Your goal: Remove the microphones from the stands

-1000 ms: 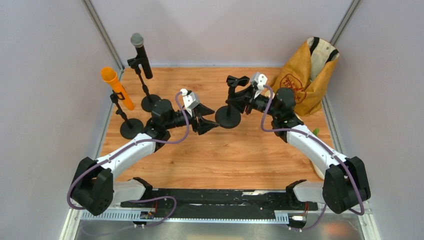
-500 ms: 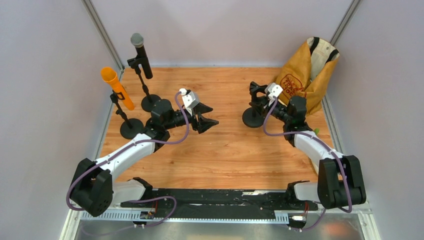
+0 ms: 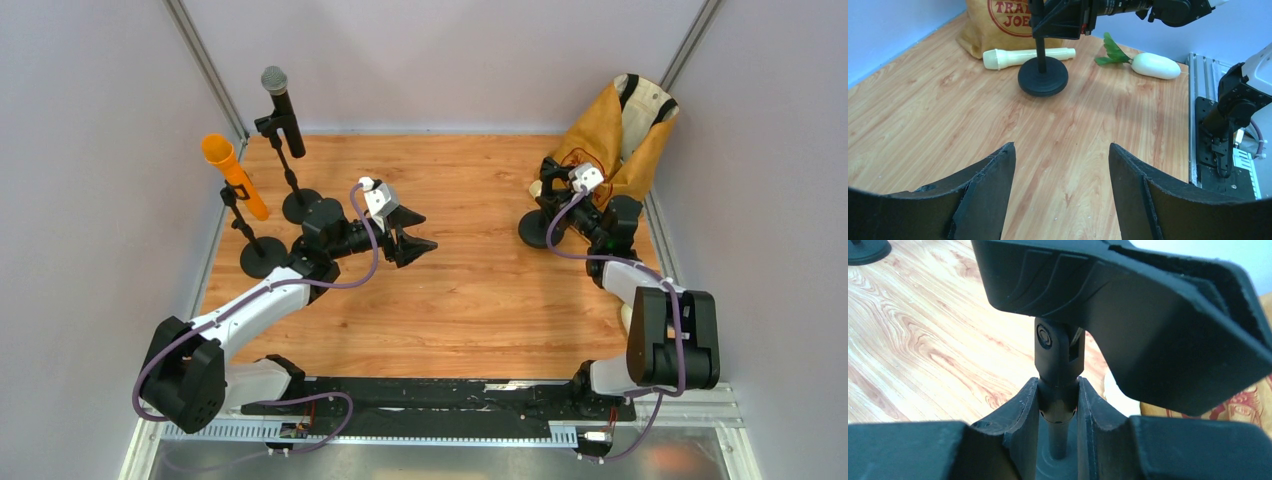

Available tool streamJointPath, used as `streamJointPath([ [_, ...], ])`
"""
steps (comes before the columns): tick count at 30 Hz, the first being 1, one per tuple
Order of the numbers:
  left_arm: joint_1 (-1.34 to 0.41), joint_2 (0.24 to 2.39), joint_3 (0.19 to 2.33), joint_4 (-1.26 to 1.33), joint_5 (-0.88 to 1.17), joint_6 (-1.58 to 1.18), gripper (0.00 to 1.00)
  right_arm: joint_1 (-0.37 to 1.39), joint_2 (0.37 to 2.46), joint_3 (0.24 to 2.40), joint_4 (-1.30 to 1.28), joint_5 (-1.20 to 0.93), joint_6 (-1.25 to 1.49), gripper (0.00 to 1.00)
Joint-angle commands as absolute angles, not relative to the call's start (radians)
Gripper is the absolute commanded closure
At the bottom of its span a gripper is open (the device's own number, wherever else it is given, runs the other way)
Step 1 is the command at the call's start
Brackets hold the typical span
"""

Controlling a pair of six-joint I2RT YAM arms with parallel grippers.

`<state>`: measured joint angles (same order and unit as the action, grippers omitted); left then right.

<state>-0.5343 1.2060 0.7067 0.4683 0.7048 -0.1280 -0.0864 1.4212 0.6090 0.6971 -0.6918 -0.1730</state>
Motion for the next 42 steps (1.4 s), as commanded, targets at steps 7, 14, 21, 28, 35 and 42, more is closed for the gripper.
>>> streamJointPath([
  [7, -0.534, 1.203, 0.740, 0.493, 0.715, -0.117, 0.25, -0.108, 1.432, 0.591, 0.870, -0.696, -0.151, 1.00],
  [14, -0.535, 1.201, 0.738, 0.500, 0.718, -0.120, 0.24, -0.129, 1.451, 0.590, 0.830, -0.723, -0.153, 0.94],
  [21, -0.535, 1.198, 0.737, 0.502, 0.723, -0.122, 0.24, -0.150, 1.471, 0.586, 0.822, -0.724, -0.135, 0.93],
  [28, -0.534, 1.194, 0.736, 0.502, 0.725, -0.123, 0.24, -0.165, 1.496, 0.571, 0.803, -0.739, -0.158, 0.91],
  [35, -0.533, 1.190, 0.733, 0.508, 0.724, -0.120, 0.24, -0.177, 1.451, 0.607, 0.602, -0.801, -0.215, 0.58],
  [42, -0.533, 1.178, 0.733, 0.507, 0.728, -0.123, 0.23, -0.183, 1.305, 0.610, 0.339, -0.783, -0.334, 0.00],
])
